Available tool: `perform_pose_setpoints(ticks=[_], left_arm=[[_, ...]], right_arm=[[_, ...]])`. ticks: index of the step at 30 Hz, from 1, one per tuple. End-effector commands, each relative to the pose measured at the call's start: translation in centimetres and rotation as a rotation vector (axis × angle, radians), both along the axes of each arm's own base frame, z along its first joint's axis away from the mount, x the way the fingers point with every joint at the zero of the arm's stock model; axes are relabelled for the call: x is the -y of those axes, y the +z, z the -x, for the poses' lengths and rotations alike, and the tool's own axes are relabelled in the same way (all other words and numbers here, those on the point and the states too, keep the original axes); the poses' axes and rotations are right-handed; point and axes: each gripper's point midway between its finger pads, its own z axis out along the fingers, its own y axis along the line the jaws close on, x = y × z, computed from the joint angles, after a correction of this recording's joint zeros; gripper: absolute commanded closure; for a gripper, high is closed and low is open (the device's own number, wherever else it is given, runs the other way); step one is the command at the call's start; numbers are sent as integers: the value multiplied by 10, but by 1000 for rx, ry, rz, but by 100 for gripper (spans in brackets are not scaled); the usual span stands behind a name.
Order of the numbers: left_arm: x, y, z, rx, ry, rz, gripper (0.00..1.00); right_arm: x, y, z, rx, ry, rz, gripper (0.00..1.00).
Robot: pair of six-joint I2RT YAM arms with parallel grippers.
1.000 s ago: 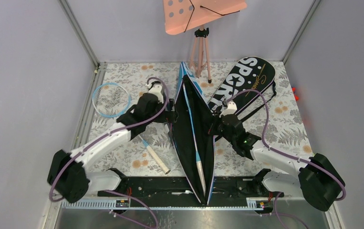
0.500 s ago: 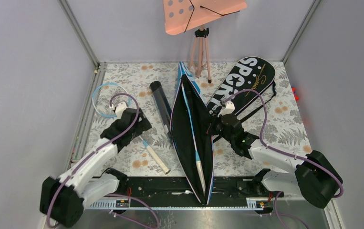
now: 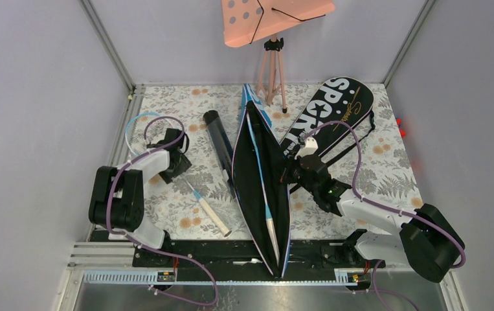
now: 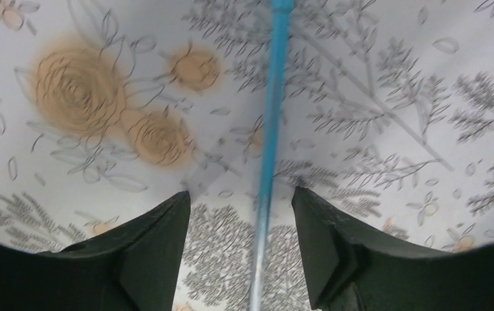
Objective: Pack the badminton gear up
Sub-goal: Pick up the racket from the racket bag.
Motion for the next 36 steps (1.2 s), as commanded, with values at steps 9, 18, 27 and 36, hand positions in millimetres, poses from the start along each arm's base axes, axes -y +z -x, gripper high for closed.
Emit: perform_pose_setpoints(ticks=[9,18,27,36], left_arm=[[17,-5,-24,7,-60,80,61],[18,-4,-16,19,-128,76,100],[20,57,5,175,-167,-43,100],[63,128,37,313,-352,-128,100]], right_arm=[[0,8,-11,53,-9,31,100],[7,10,-11,68,-29,46,100],[39,22,-23,101,-159,182,100],[82,51,-23,153,-302,299,100]])
